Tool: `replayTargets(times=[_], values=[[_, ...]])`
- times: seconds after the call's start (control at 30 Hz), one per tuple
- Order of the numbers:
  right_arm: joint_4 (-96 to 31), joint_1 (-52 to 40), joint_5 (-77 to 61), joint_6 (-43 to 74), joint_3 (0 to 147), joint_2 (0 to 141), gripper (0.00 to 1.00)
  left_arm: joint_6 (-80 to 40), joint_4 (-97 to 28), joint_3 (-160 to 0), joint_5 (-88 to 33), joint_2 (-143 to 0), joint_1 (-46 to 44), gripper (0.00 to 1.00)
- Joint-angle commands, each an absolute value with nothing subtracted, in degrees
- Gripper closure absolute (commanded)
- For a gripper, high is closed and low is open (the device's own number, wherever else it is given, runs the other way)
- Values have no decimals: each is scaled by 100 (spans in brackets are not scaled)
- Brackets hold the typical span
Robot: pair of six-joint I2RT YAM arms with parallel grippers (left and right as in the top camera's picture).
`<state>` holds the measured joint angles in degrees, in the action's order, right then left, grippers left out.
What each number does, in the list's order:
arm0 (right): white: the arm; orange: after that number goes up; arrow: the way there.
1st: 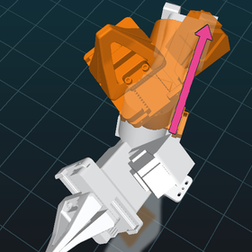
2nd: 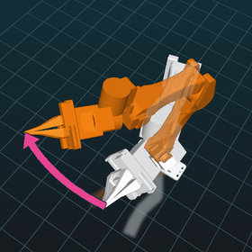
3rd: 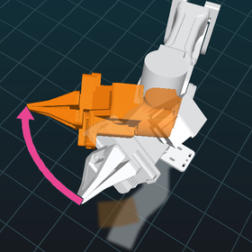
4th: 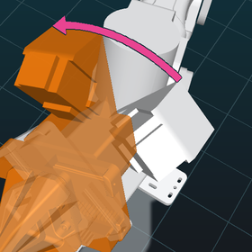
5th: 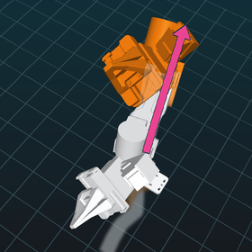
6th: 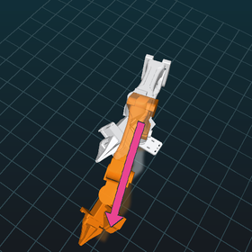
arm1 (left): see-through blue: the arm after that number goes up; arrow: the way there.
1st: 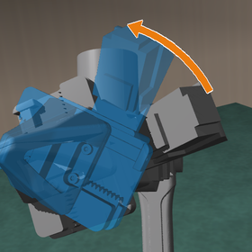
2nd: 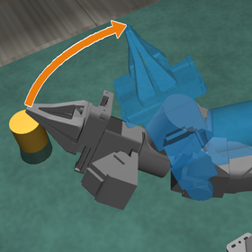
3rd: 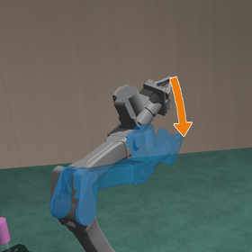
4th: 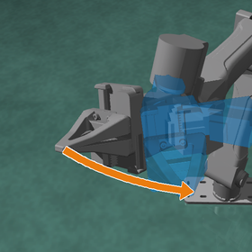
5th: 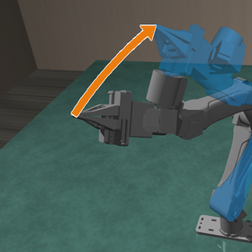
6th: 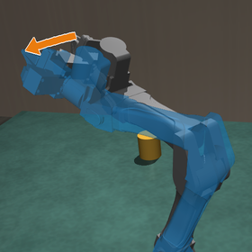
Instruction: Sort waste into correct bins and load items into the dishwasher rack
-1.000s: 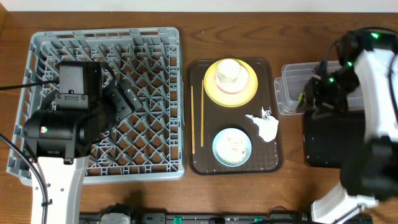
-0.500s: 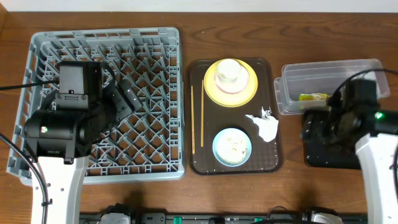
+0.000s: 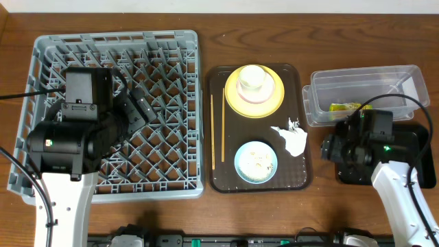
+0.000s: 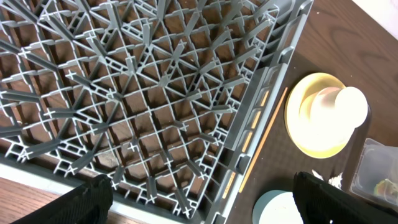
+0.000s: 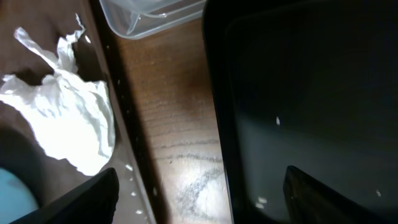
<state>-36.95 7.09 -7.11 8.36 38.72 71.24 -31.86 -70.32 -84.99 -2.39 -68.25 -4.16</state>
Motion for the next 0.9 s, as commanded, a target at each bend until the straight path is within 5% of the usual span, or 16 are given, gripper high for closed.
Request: replayTargets(times=[0.0,0.33,0.87], values=[[-3448,690,-753,386,3616,7116,26,-3153,-7043,-8525,-189,-6816,-392,6],[-3179,687,-1024,-8,3304,7116,55,-3153,-7043,-8525,-189,-6816,-392,6],[-3586,670,-1828,-556,3304,7116,71,-3153,-7043,-8525,-189,-6816,-392,6]])
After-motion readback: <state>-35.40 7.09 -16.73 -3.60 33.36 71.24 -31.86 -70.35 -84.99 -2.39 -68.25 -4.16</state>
